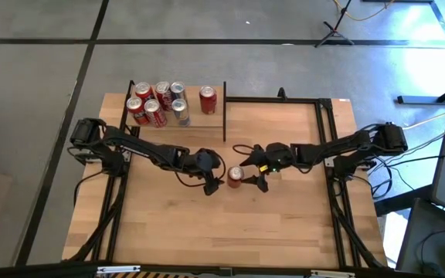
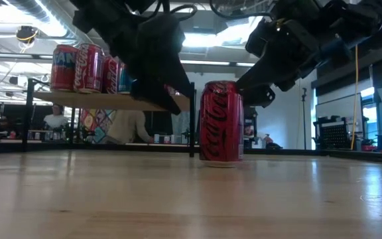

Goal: Place canned beverage on shelf
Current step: Put the red-black soda can on the shelf aligned with the other red-black soda can

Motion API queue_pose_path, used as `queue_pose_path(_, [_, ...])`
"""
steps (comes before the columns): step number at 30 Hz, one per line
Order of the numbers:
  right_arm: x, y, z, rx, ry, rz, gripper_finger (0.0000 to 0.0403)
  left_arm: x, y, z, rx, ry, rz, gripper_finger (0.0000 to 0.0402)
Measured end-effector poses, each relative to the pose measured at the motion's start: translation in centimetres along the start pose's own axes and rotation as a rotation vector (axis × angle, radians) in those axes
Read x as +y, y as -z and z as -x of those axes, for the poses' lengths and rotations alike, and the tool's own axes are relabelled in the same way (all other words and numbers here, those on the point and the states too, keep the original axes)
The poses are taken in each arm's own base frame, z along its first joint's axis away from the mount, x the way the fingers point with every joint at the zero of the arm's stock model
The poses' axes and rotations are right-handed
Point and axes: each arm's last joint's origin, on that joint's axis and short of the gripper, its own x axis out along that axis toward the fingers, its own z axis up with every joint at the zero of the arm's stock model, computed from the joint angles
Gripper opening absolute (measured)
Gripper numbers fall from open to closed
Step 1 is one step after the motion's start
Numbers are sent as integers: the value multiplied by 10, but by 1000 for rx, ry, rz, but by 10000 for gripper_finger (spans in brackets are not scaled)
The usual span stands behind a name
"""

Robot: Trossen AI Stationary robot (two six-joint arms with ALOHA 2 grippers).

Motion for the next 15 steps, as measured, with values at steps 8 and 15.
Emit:
queue_pose_path(8, [0,0,0,-2,1,3,390,-2,-4,-9,-60,25,-23,337])
queue_pose_path(15, [7,-2,-6,-61,7,85,354,-1,3,-26,-51,18,-28,337])
